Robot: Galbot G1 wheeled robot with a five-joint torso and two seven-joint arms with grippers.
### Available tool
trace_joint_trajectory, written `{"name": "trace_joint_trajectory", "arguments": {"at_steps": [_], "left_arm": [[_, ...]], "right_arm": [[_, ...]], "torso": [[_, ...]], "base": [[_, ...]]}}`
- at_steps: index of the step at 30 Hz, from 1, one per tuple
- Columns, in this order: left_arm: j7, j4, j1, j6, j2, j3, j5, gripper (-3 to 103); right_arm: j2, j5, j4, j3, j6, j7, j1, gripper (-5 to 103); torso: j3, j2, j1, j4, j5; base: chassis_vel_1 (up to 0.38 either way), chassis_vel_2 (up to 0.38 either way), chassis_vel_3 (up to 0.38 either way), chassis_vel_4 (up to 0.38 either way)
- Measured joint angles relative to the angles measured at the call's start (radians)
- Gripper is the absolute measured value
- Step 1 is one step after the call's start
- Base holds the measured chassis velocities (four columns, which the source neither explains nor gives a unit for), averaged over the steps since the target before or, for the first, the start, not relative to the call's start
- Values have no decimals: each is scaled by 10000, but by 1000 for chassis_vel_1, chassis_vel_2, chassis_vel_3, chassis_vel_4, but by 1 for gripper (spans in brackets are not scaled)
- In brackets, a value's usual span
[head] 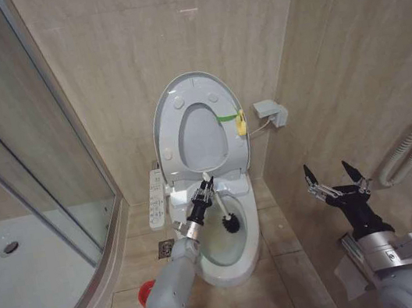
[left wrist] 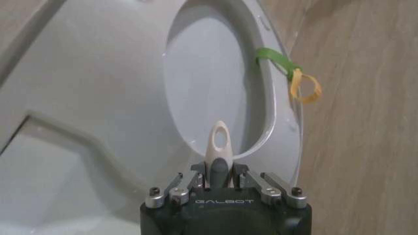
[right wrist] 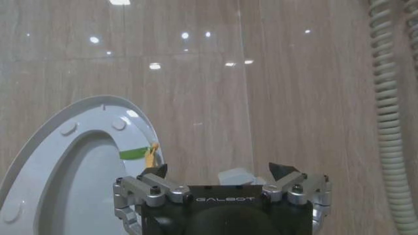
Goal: Open the toilet lid, clean the toilet bowl with a toilet brush, close the toilet lid, and flush.
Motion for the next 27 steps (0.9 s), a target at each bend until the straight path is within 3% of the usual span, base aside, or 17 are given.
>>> {"name": "trace_joint_trajectory", "arguments": {"at_steps": [2, 4, 5, 10, 12, 16, 19, 21, 22, 25, 27], "left_arm": [[22, 76, 0, -14, 15, -18, 87, 26], [101, 216, -3, -120, 93, -111, 724, 26], [222, 330, -28, -360, 194, -226, 1612, 26], [310, 354, -77, -736, 247, -308, 2579, 26], [249, 345, -102, -718, 179, -255, 2346, 26], [-23, 327, -200, -221, -127, -26, 625, 26], [-81, 432, -249, -86, -166, -24, 369, 26], [-71, 928, -317, -250, -160, -186, 1399, 26], [-71, 928, -317, -250, -160, -186, 1399, 26], [-43, 1493, -375, -861, 52, -472, 3196, 26], [-37, 1524, -329, -996, 133, -507, 3544, 26]], "right_arm": [[1, 5, -1, 3, 3, -4, 0, 100], [18, 7, -3, -8, 21, -14, 0, 100], [37, 7, -2, -41, 38, -29, -8, 100], [74, 6, -3, -96, 71, -52, -9, 100], [80, 5, 6, -99, 78, -53, -14, 100], [105, 5, 77, 9, 148, -78, -168, 100], [136, 5, 87, 70, 198, -101, -250, 100], [194, 5, 87, 80, 253, -137, -310, 100], [194, 5, 87, 80, 253, -137, -310, 100], [242, -15, 87, 40, 293, -169, -338, 100], [246, -23, 87, 24, 304, -178, -339, 100]], "torso": [[1, 0, 0, 2, 0], [0, -1, 1, 2, -1], [0, -1, 0, 4, 1], [0, 0, 1, 4, 1], [0, 0, 0, 4, 1], [0, 0, 0, -3, -1], [-1, 0, 0, -2, 0], [-1, 0, 0, 0, 0], [-1, 0, 0, 0, 0], [-2, 1, 0, 3, 1], [-2, 0, 0, 5, 1]], "base": [[0, 0, 0, 0], [0, 0, 0, 0], [0, 0, 0, 0], [0, 0, 0, 0], [0, 0, 0, 0], [0, 0, 0, 0], [0, 0, 0, 0], [0, 0, 0, 0], [0, 0, 0, 0], [0, 0, 0, 0], [0, 0, 0, 0]]}}
